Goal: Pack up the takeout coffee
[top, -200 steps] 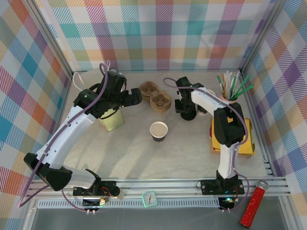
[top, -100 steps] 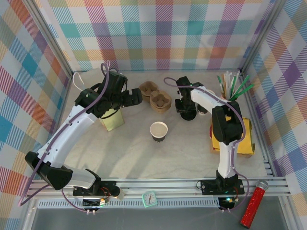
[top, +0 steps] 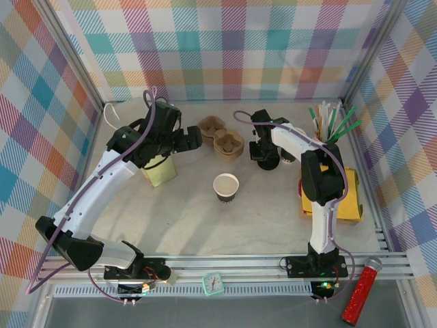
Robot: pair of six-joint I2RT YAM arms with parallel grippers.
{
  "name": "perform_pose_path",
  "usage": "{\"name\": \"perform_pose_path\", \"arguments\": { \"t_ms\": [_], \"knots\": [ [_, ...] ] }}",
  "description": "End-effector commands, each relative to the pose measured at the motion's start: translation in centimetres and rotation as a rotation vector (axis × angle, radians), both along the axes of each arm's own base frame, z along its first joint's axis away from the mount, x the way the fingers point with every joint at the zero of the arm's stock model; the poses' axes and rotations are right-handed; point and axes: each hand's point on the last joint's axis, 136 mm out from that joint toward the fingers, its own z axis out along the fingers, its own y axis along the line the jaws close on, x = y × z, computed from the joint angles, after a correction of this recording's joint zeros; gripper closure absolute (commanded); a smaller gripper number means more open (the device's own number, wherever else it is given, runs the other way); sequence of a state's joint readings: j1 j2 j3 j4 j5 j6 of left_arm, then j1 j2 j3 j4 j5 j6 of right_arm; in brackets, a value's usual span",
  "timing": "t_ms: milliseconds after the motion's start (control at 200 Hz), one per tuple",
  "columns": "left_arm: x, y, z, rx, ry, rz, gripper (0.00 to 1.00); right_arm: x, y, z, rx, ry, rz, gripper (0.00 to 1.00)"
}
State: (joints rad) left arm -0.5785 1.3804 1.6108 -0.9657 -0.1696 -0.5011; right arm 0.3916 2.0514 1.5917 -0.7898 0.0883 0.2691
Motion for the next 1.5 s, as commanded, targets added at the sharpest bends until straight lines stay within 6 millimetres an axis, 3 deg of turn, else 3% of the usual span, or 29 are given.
{"name": "perform_pose_path", "arguments": {
  "t_ms": [0,480,580,710,910,1005,1230,1385,1495],
  "knots": [
    [-0.3,0.0,0.3,0.014,-0.010,-0.008,0.00,-0.1,0.2,0.9,0.025,0.009,-0.016,0.93],
    [-0.1,-0.2,0.5,-0.003,-0.028,-0.006,0.00,-1.8,1.8,11.0,0.227,-0.126,-0.007,1.00],
    [-0.1,-0.2,0.5,-0.009,-0.031,-0.005,0.00,-2.1,2.0,12.1,0.257,-0.146,-0.003,0.99],
    [-0.1,-0.4,0.3,-0.017,-0.024,-0.008,0.00,-2.1,1.7,10.5,0.239,-0.117,-0.008,1.00],
    [-0.3,-0.3,0.2,-0.018,-0.021,-0.010,0.00,-1.6,1.7,4.8,0.195,0.003,-0.017,1.00],
    [-0.4,-0.3,0.5,-0.020,-0.024,-0.010,0.00,-1.5,1.9,3.1,0.180,0.040,-0.017,1.00],
    [-0.6,0.1,0.5,-0.017,-0.026,0.001,0.00,-1.5,2.0,4.1,0.186,0.031,-0.009,0.99],
    [-0.5,0.0,0.6,-0.020,-0.028,0.000,0.00,-1.8,1.9,3.7,0.178,0.068,-0.012,0.99],
    [-0.5,-0.1,0.9,-0.023,-0.032,-0.001,0.00,-1.8,2.4,4.9,0.208,0.030,-0.009,0.98]
  ]
}}
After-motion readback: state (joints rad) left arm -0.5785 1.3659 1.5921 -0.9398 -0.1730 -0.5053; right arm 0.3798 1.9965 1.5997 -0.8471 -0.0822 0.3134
